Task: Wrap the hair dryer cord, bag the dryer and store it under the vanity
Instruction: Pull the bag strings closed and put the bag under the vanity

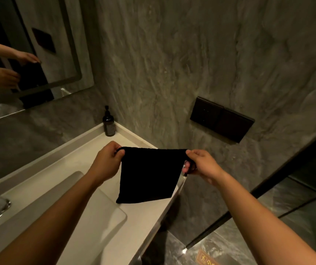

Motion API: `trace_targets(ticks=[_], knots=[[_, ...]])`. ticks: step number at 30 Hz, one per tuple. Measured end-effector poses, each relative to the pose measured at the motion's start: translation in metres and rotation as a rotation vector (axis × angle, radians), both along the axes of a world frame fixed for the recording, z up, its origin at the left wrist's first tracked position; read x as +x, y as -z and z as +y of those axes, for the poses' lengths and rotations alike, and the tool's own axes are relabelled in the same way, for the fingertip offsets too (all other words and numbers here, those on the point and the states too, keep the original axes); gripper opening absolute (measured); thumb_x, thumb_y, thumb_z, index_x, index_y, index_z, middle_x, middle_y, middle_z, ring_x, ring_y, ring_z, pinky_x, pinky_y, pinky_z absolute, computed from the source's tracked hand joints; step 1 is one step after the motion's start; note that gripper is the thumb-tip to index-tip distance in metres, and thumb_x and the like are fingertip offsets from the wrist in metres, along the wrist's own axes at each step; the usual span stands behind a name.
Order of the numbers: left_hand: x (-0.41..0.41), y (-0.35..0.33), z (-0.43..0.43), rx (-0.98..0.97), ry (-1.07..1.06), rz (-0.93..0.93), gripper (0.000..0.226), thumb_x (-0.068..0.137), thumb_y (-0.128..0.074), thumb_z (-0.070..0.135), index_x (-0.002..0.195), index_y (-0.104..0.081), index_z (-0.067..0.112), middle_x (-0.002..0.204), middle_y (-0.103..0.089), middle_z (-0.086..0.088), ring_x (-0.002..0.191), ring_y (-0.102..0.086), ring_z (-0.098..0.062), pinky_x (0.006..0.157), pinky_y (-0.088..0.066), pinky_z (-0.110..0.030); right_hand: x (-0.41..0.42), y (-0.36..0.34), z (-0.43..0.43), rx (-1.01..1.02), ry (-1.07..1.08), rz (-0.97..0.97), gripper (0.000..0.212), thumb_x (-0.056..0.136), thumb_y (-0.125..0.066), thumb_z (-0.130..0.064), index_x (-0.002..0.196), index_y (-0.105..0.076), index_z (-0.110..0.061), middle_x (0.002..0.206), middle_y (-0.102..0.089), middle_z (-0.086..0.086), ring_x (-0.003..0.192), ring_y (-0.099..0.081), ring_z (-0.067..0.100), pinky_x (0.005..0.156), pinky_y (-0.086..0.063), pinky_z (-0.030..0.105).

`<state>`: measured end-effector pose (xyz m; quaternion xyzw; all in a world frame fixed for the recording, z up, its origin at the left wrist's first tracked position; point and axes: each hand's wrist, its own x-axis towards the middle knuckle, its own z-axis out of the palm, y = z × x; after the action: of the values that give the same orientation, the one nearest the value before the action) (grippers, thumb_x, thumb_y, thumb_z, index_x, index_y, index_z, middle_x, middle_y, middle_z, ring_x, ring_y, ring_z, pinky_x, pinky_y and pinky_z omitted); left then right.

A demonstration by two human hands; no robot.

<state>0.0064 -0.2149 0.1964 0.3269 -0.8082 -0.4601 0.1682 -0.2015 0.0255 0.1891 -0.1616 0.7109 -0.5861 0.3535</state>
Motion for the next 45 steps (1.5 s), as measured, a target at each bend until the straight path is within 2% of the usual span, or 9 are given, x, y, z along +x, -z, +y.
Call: trace_targets(ticks=[4, 9, 14, 20, 26, 31, 36, 40, 45], knots=[[0.011, 0.002, 0.001, 0.057, 0.031, 0.052, 0.013, 0.102, -0.052, 0.022, 0.092, -0.059, 0.017, 0.085, -0.071, -0.004, 0.067, -0.059, -0.013, 0.061, -0.043, -0.032, 0.006, -0.007, 0.011, 0.069, -0.072, 0.064, 0.028, 0.103, -0.051, -0.031, 0.085, -0.054, -0.010, 0.053, -0.034, -0.004, 0.040, -0.032, 0.011, 0.045, -0.039, 0.028], [0.039, 0.006, -0.005, 0.006, 0.130, -0.003, 0.023, 0.097, -0.064, 0.030, 0.082, -0.071, 0.015, 0.055, -0.060, 0.005, 0.045, -0.047, -0.003, 0.052, -0.036, -0.028, 0.002, -0.013, 0.034, 0.233, -0.234, 0.300, 0.047, 0.096, -0.058, -0.046, 0.091, -0.066, 0.000, 0.055, -0.036, -0.003, 0.043, -0.032, 0.010, 0.042, -0.026, 0.028], [0.064, 0.011, -0.019, 0.001, 0.189, -0.025, 0.039, 0.098, -0.060, 0.037, 0.069, -0.070, 0.012, 0.057, -0.044, 0.000, 0.051, -0.036, -0.011, 0.056, -0.031, -0.031, -0.003, -0.019, 0.057, 0.233, -0.271, 0.379, 0.027, 0.099, -0.058, -0.030, 0.086, -0.068, -0.008, 0.056, -0.042, 0.000, 0.050, -0.040, 0.016, 0.038, -0.033, 0.020], [0.073, 0.008, -0.032, 0.203, 0.173, 0.119, 0.045, 0.087, -0.057, 0.052, 0.064, -0.056, 0.014, 0.060, -0.031, -0.003, 0.056, -0.028, -0.017, 0.057, -0.026, -0.033, -0.017, -0.005, 0.075, 0.036, 0.042, 0.243, 0.026, 0.099, -0.059, -0.017, 0.080, -0.067, -0.001, 0.056, -0.045, 0.004, 0.053, -0.041, 0.018, 0.054, -0.035, 0.032], [0.080, 0.014, -0.047, 0.245, -0.003, 0.273, 0.040, 0.104, -0.050, 0.022, 0.066, -0.051, 0.012, 0.061, -0.033, -0.006, 0.056, -0.030, -0.017, 0.058, -0.029, -0.033, -0.019, 0.009, 0.094, -0.079, 0.539, 0.098, 0.032, 0.099, -0.057, -0.010, 0.066, -0.060, -0.010, 0.044, -0.050, -0.004, 0.047, -0.045, 0.014, 0.054, -0.041, 0.027], [0.073, 0.021, -0.054, 0.322, -0.207, 0.341, 0.037, 0.104, -0.047, 0.022, 0.068, -0.050, 0.013, 0.061, -0.035, -0.004, 0.057, -0.032, -0.018, 0.058, -0.031, -0.033, -0.018, 0.019, 0.086, -0.094, 0.735, 0.116, 0.035, 0.096, -0.059, -0.013, 0.061, -0.060, -0.013, 0.050, -0.052, 0.000, 0.054, -0.046, 0.018, 0.059, -0.039, 0.031], [0.053, 0.017, -0.034, 0.326, -0.130, 0.345, 0.034, 0.105, -0.045, 0.027, 0.075, -0.054, 0.013, 0.065, -0.043, -0.007, 0.059, -0.040, -0.020, 0.058, -0.034, -0.031, -0.001, 0.003, 0.062, -0.042, 0.499, 0.292, 0.028, 0.099, -0.058, -0.021, 0.083, -0.068, 0.000, 0.062, -0.051, 0.008, 0.056, -0.047, 0.018, 0.056, -0.039, 0.034], [0.030, 0.034, -0.006, 0.342, -0.058, 0.269, 0.036, 0.107, -0.043, 0.031, 0.079, -0.058, 0.013, 0.077, -0.060, -0.009, 0.070, -0.055, -0.023, 0.063, -0.044, -0.034, 0.019, 0.003, 0.033, 0.025, 0.301, 0.407, 0.024, 0.099, -0.060, -0.020, 0.085, -0.070, -0.003, 0.070, -0.065, 0.009, 0.059, -0.059, 0.011, 0.057, -0.045, 0.021], [0.003, 0.062, 0.055, 0.357, 0.080, 0.110, 0.023, 0.105, -0.046, 0.033, 0.099, -0.051, 0.011, 0.092, -0.056, -0.004, 0.084, -0.053, -0.019, 0.071, -0.044, -0.032, 0.061, 0.036, -0.006, 0.172, 0.185, 0.249, 0.024, 0.100, -0.055, -0.019, 0.077, -0.061, -0.016, 0.076, -0.065, 0.008, 0.051, -0.064, 0.016, 0.042, -0.041, 0.023]])
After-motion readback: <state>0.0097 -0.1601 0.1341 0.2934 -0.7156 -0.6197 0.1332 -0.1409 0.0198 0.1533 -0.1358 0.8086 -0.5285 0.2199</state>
